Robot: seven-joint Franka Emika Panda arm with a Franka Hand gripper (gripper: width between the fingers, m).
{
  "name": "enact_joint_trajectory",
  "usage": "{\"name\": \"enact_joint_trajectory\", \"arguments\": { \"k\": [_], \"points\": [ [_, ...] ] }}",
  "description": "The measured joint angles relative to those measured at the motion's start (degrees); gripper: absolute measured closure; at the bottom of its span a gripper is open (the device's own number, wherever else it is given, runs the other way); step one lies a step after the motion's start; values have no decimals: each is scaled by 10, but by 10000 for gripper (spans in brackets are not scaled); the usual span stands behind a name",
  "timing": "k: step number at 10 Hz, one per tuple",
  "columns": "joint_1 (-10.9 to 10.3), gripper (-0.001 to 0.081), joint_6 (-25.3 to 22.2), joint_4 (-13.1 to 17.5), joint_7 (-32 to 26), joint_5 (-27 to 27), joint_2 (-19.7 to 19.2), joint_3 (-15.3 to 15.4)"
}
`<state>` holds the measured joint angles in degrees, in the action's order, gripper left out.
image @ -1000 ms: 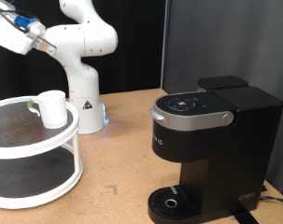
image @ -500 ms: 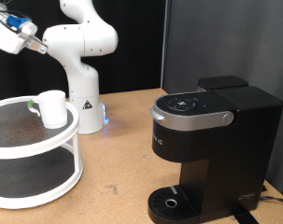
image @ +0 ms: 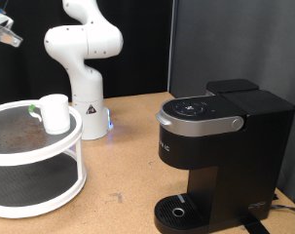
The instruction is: Make a cup of coffee with the keurig machine
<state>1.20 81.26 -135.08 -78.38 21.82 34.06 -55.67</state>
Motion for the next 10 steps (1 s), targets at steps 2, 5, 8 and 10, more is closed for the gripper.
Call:
{"name": "enact_joint_trajectory", "arguments": {
  "k": [2,5,8,10],
  "points": [
    [-3,806,19,3,-14,-21,-17,-26],
    [-37,806,66,-4,-80,-19,-60,-80],
    [-104,496,99,-10,-125,17,-104,-158],
    [-150,332,130,-21,-154,31,-127,-204]
  ]
}}
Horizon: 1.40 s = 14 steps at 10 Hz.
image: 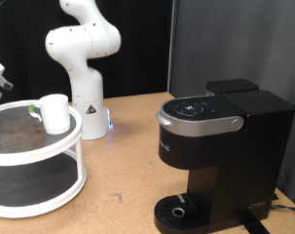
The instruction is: Make a cup of coffee with the keurig machine
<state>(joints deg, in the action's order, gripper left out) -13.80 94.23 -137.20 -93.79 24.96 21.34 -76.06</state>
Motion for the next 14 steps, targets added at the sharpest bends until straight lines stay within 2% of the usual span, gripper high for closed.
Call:
{"name": "enact_joint_trajectory", "arguments": {
  "k": [1,2,3,4,5,8,13,14],
  "points": [
    [-23,193,12,-7,-15,3,-8,-22],
    [-44,193,21,-16,-29,4,-11,-41],
    [-59,53,29,-26,-41,5,-12,-54],
    [-69,53,33,-35,-49,5,-12,-61],
    [-72,8,34,-45,-53,5,-11,-62],
    [-67,3,36,-79,-58,5,-8,-44],
    [-28,3,77,-131,-58,5,3,4],
    [-21,120,78,-136,-58,5,6,7]
  ]
}}
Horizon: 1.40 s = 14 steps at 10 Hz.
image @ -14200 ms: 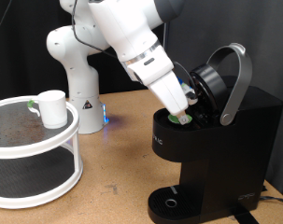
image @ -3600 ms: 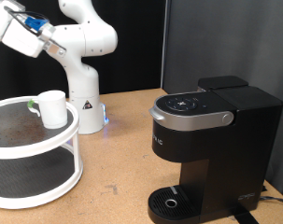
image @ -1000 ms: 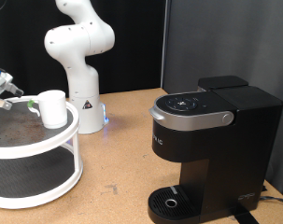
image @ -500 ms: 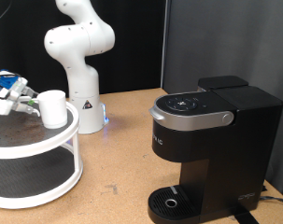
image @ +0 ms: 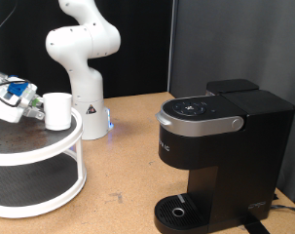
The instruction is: Make a cup of coffee with the keurig machine
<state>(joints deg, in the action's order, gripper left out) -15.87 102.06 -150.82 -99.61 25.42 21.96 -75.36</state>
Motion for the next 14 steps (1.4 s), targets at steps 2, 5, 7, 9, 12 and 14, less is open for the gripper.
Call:
{"name": "enact_joint_trajectory", "arguments": {
  "k": [2,5,7,9,12,14],
  "points": [
    [14,298,0,-7,0,0,5,6],
    [31,629,0,-13,0,-2,12,14],
    [38,742,0,-14,0,-2,13,19],
    [43,742,0,-14,1,-2,13,22],
    [53,742,-41,-7,20,26,36,37],
    [64,742,-60,0,47,50,69,61]
  ]
}}
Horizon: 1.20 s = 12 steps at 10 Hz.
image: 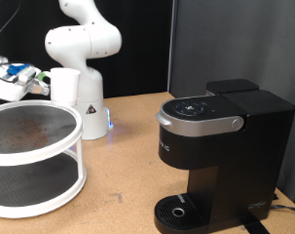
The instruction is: Make a cup of coffee with the keurig machine
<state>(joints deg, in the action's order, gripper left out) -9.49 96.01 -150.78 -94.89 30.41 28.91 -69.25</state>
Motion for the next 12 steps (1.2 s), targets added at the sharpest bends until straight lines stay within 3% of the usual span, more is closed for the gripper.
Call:
{"name": "enact_joint_trajectory", "arguments": {
  "k": [2,5,9,12],
  "points": [
    [27,742,11,1,49,1,25,55],
    [16,742,17,-8,48,33,25,48],
    [-42,742,147,-39,49,121,21,89],
    [-110,742,216,-42,35,194,4,94]
  ]
}}
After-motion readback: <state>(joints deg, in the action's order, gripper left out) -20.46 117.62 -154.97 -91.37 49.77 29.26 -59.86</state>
